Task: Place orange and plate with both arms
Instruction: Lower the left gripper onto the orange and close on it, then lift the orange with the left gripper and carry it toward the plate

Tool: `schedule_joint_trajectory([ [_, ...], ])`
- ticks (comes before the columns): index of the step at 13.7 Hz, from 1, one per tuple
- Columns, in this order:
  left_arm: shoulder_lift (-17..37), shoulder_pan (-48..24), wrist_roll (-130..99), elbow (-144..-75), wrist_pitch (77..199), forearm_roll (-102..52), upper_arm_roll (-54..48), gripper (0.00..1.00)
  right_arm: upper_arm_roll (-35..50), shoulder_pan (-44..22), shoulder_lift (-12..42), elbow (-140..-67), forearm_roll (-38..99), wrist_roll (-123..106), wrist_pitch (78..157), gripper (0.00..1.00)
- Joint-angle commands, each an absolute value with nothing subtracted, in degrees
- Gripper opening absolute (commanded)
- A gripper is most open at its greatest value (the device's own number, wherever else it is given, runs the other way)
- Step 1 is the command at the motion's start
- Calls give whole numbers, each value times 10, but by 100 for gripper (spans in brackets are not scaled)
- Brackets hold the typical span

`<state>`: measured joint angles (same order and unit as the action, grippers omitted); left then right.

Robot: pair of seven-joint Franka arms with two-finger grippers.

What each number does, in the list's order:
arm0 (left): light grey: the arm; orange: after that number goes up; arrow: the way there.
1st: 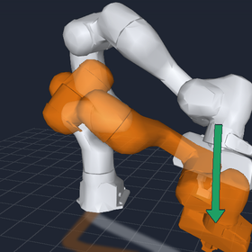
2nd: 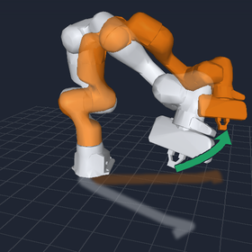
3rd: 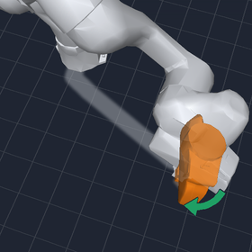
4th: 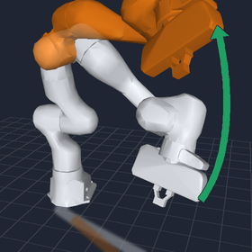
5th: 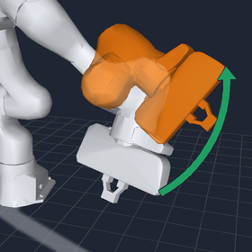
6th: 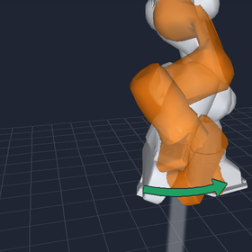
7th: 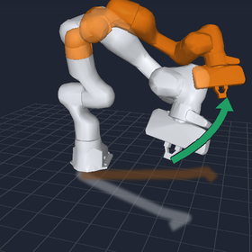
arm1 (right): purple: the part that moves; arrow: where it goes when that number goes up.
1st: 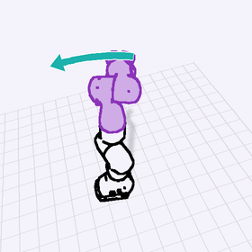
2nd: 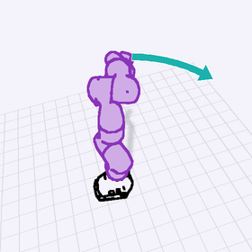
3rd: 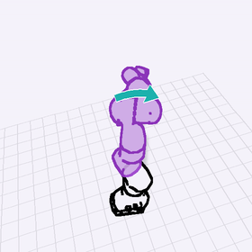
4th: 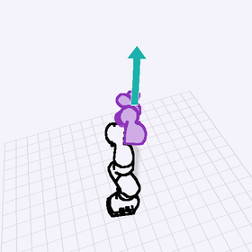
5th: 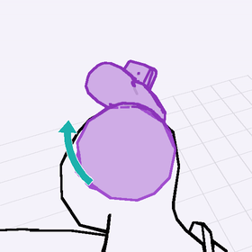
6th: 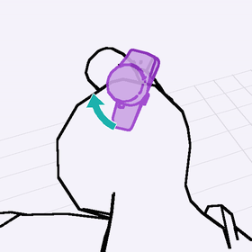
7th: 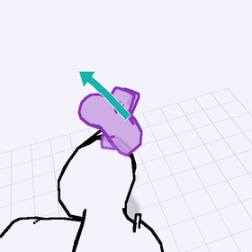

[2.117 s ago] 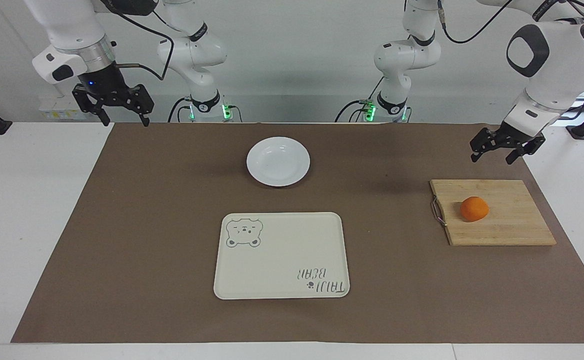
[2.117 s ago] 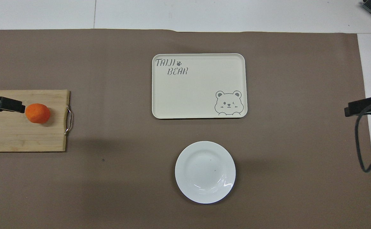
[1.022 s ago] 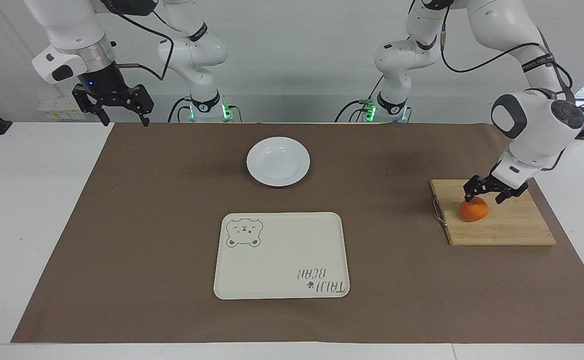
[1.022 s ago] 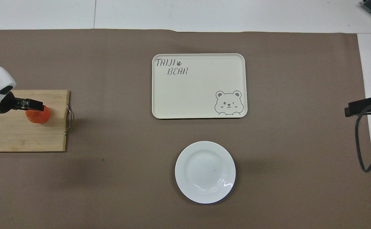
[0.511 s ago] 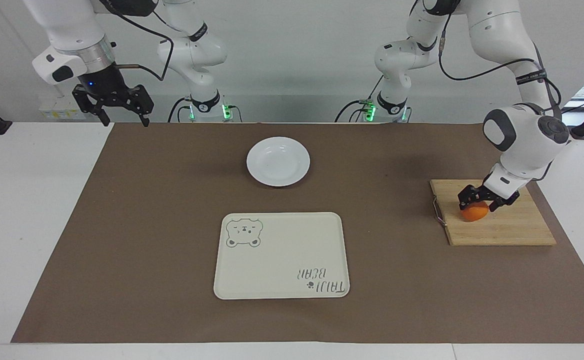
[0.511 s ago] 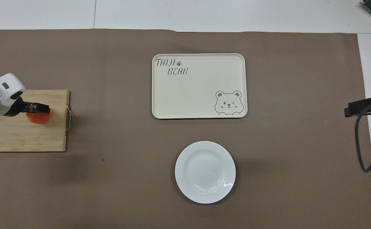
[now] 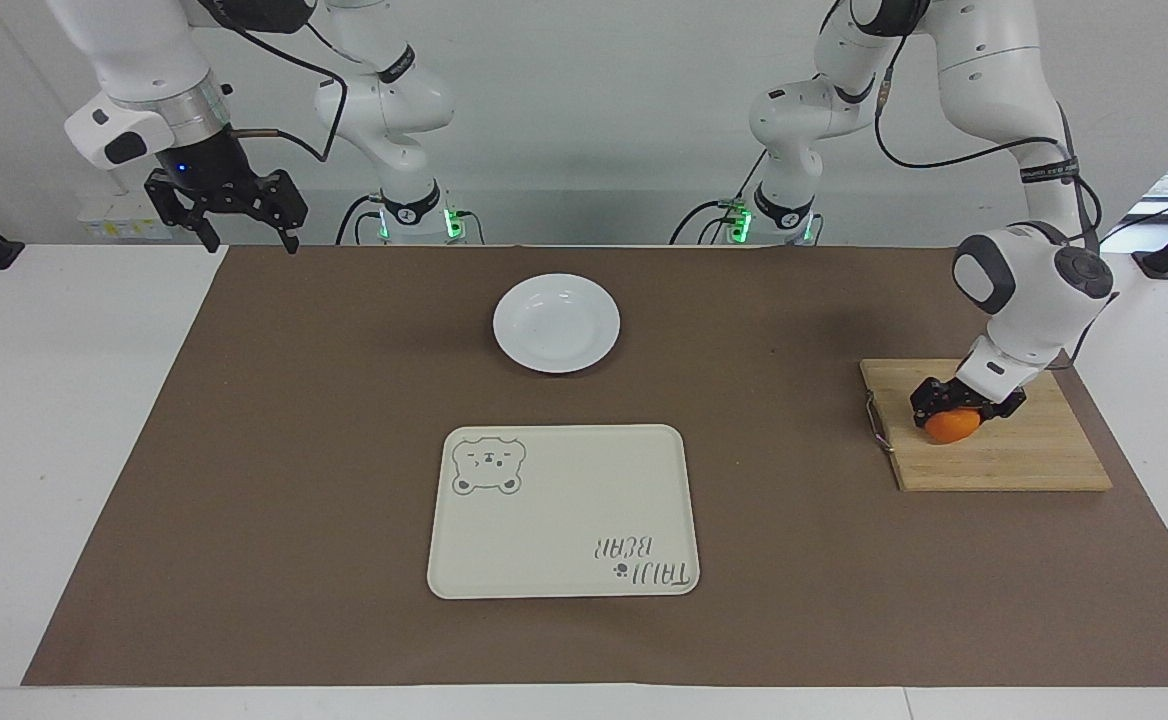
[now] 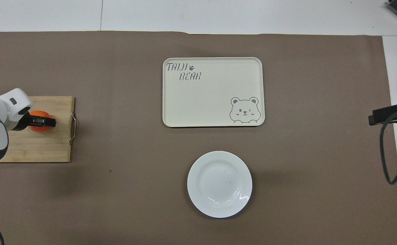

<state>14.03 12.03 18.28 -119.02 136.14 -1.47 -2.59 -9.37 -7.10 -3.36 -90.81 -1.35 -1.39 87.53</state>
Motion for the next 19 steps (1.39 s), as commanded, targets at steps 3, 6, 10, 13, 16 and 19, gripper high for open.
schedule_joint_trajectory([
  [3,137,121,182,-1173,1365,-8,-29,0,-92,-66,-47,-921,-9,-13,871,100],
  [6,131,119,172,-1140,1317,-8,-29,0,-92,-66,-47,-921,-9,-12,872,100],
  [10,123,115,133,-1062,1196,-8,-32,0,-92,-66,-48,-922,-9,-13,871,100],
  [13,103,115,113,-1042,1151,-8,-36,0,-92,-66,-49,-923,-9,-13,872,100],
  [16,78,92,73,-1038,1120,-8,-37,0,-92,-66,-49,-923,-9,-13,872,100],
  [19,59,50,27,-1034,1094,-8,-37,0,-92,-66,-49,-923,-9,-13,872,100],
])
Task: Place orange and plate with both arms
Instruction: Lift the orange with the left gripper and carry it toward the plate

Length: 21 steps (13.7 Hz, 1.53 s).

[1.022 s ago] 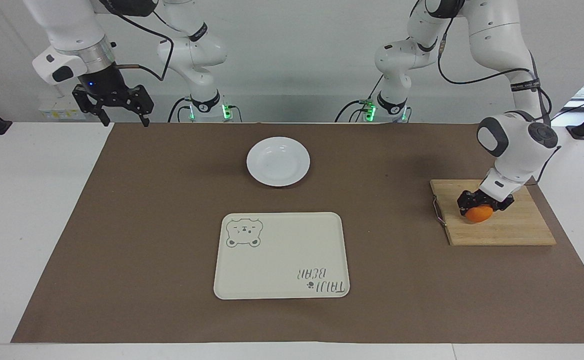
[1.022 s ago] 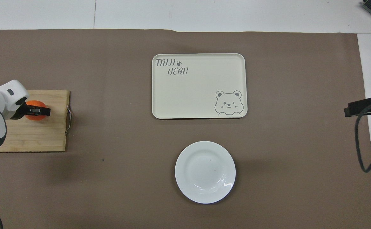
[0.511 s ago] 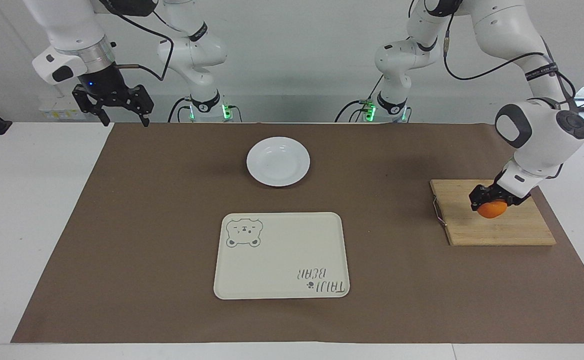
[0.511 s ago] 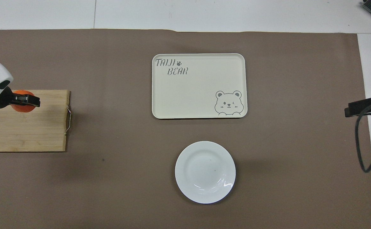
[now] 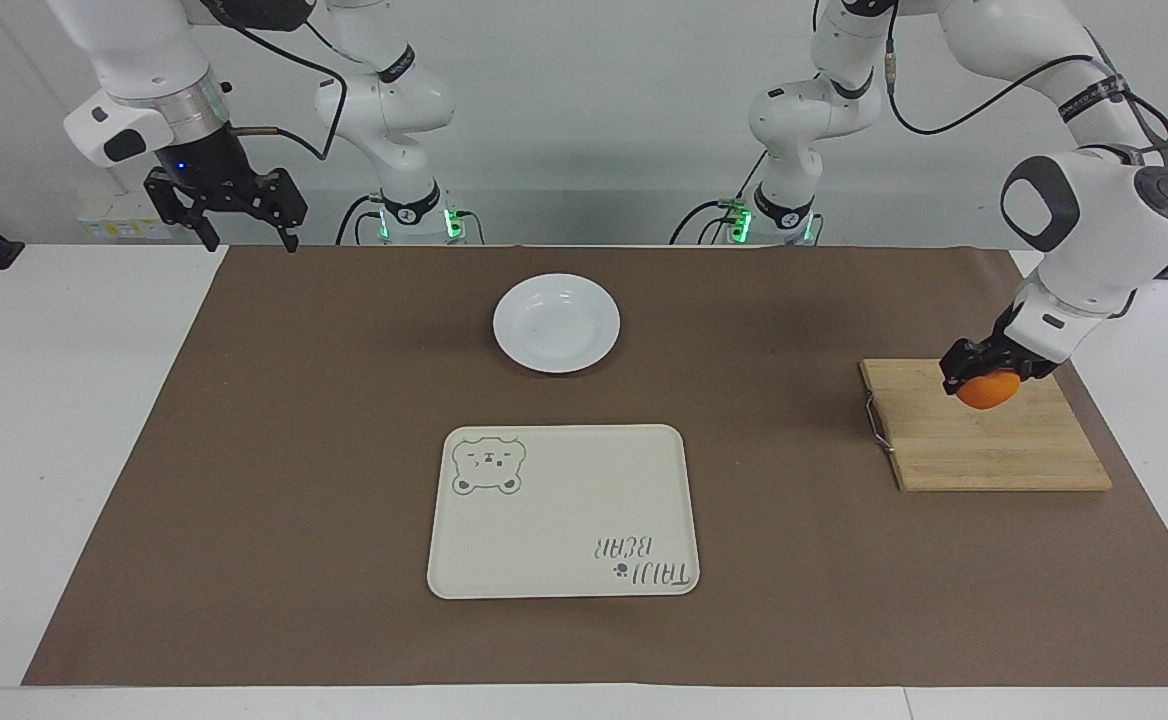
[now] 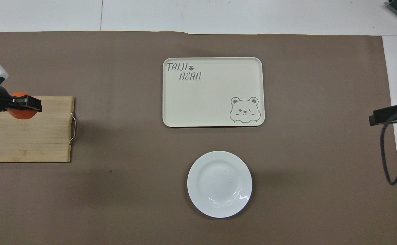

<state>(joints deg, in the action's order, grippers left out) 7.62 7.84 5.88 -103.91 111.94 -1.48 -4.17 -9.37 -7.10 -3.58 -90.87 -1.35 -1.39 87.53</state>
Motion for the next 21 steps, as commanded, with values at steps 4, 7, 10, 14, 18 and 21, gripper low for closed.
schedule_joint_trajectory([
  [4,53,20,11,-978,1008,-6,-37,0,-92,-66,-49,-924,-9,-13,872,100],
  [7,48,1,4,-944,958,-4,-37,0,-92,-66,-49,-924,-9,-13,872,100],
  [10,35,-23,-20,-940,938,-3,-37,0,-92,-66,-50,-925,-9,-13,871,100],
  [14,32,-90,-89,-918,907,16,-41,0,-92,-66,-51,-926,-9,-13,872,100],
  [18,14,-154,-161,-932,914,16,-47,0,-92,-66,-51,-926,-9,-16,871,100],
  [21,12,-171,-158,-938,924,-4,-49,0,-92,-66,-51,-926,-9,-16,871,100],
])
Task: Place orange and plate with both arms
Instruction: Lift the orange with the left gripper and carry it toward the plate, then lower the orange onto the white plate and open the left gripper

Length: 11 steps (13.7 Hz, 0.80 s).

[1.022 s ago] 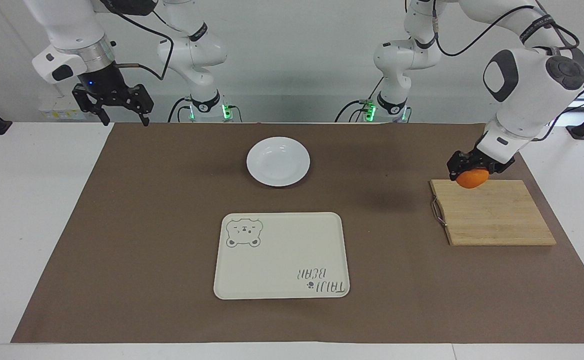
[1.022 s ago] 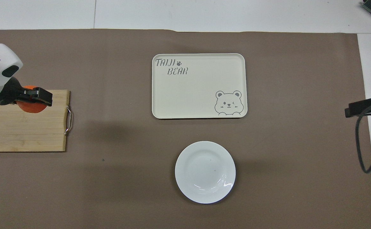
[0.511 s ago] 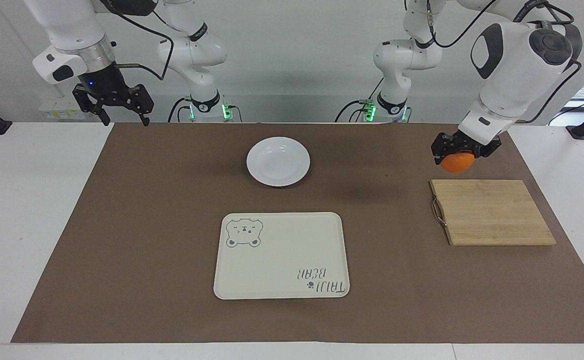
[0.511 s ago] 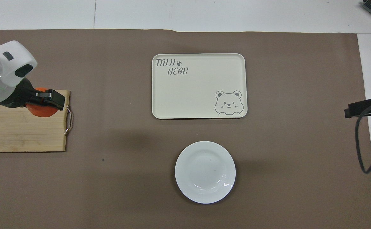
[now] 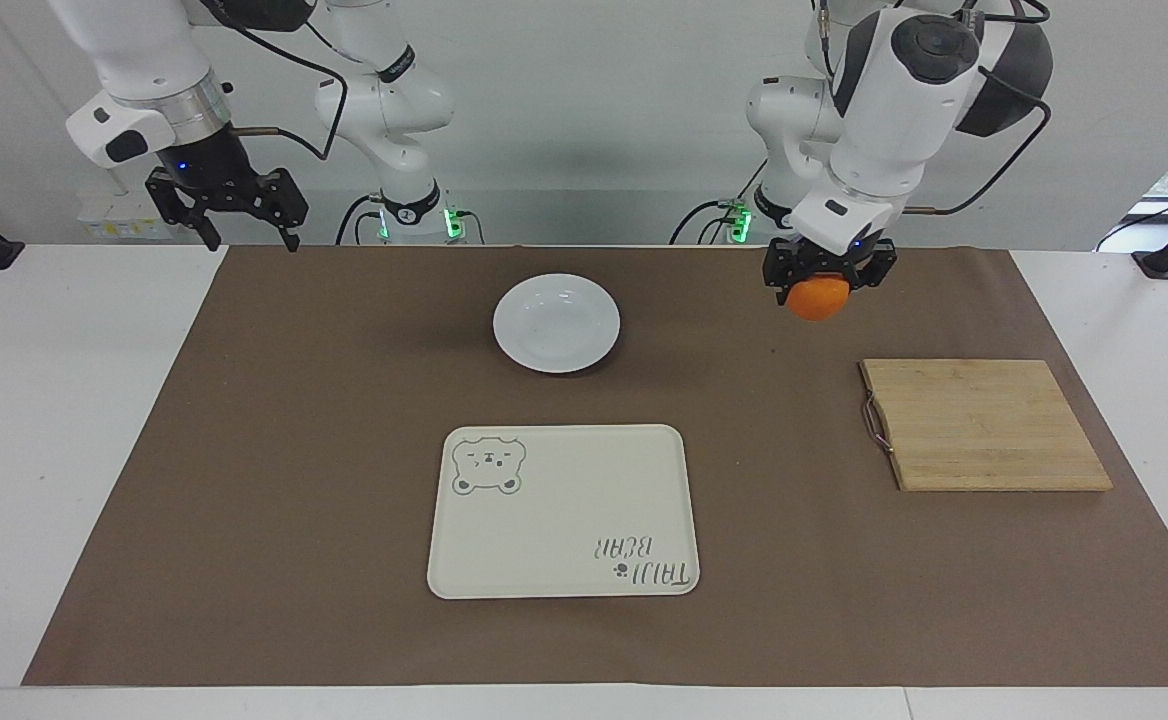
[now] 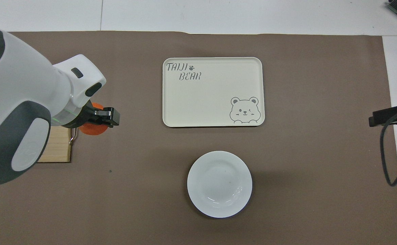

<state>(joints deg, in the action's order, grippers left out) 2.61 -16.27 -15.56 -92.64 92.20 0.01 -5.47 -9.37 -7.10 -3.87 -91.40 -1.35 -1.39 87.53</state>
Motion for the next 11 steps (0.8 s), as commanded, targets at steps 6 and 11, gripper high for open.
schedule_joint_trajectory([
  [6,-8,-227,-215,-975,974,-42,-54,0,-92,-66,-51,-926,-9,-16,871,100],
  [11,-2,-260,-232,-1046,1073,-113,-54,0,-92,-66,-51,-926,-9,-16,871,100],
])
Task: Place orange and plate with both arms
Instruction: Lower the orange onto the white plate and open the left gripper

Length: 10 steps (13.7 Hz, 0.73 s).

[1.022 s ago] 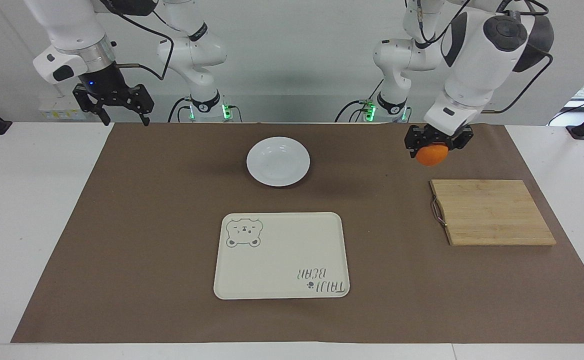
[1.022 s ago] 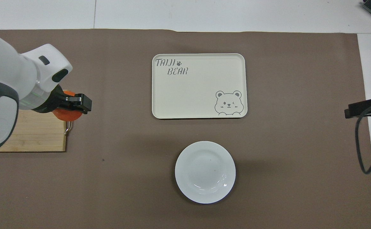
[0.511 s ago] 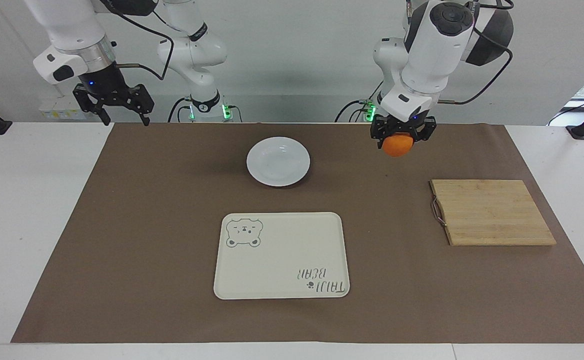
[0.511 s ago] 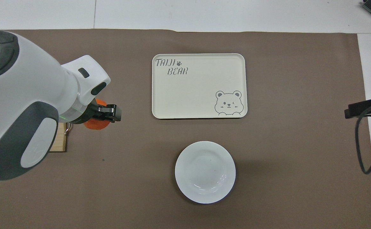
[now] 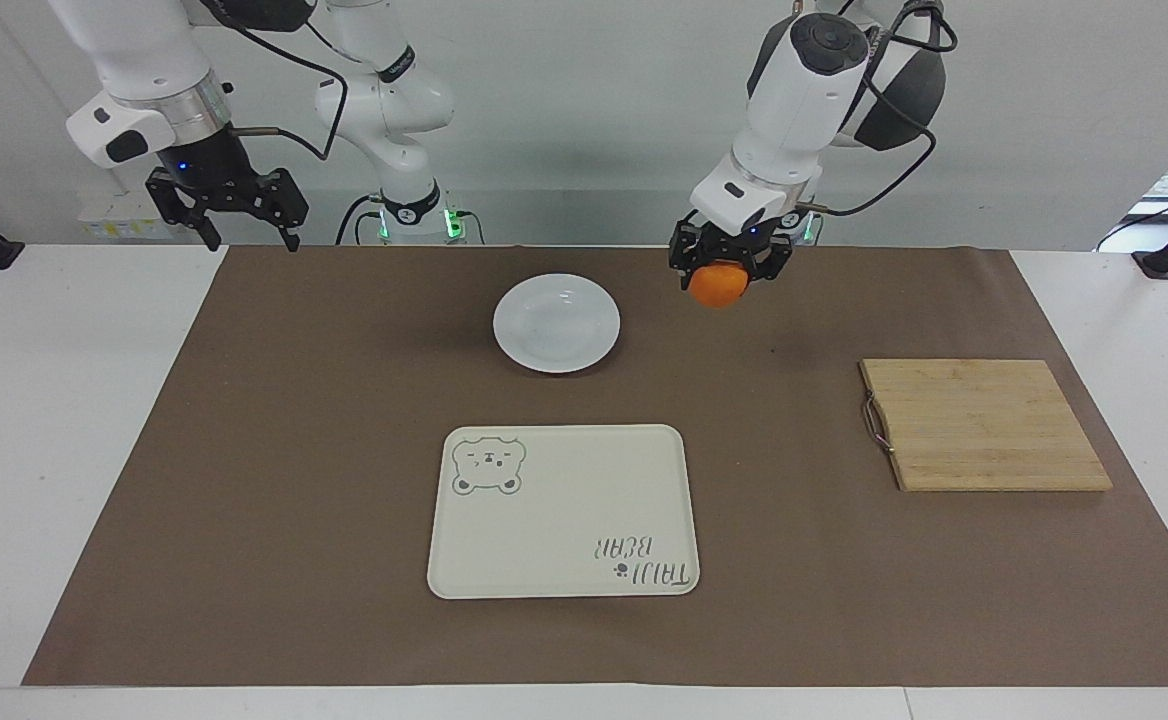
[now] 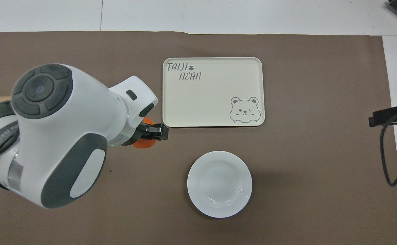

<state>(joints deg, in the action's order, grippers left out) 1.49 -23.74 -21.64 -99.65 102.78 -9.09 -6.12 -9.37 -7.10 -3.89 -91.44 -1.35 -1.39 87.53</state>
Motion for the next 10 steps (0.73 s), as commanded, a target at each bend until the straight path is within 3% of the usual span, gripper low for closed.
schedule_joint_trajectory([
  [1,0,-268,-248,-1068,1100,-126,-54,0,-92,-66,-51,-926,-9,-16,872,100],
  [5,28,-302,-244,-1104,1167,-150,-54,0,-92,-66,-52,-927,-9,-16,872,100],
  [10,53,-396,-285,-1178,1286,-149,-51,0,-92,-66,-53,-928,-9,-16,872,100],
])
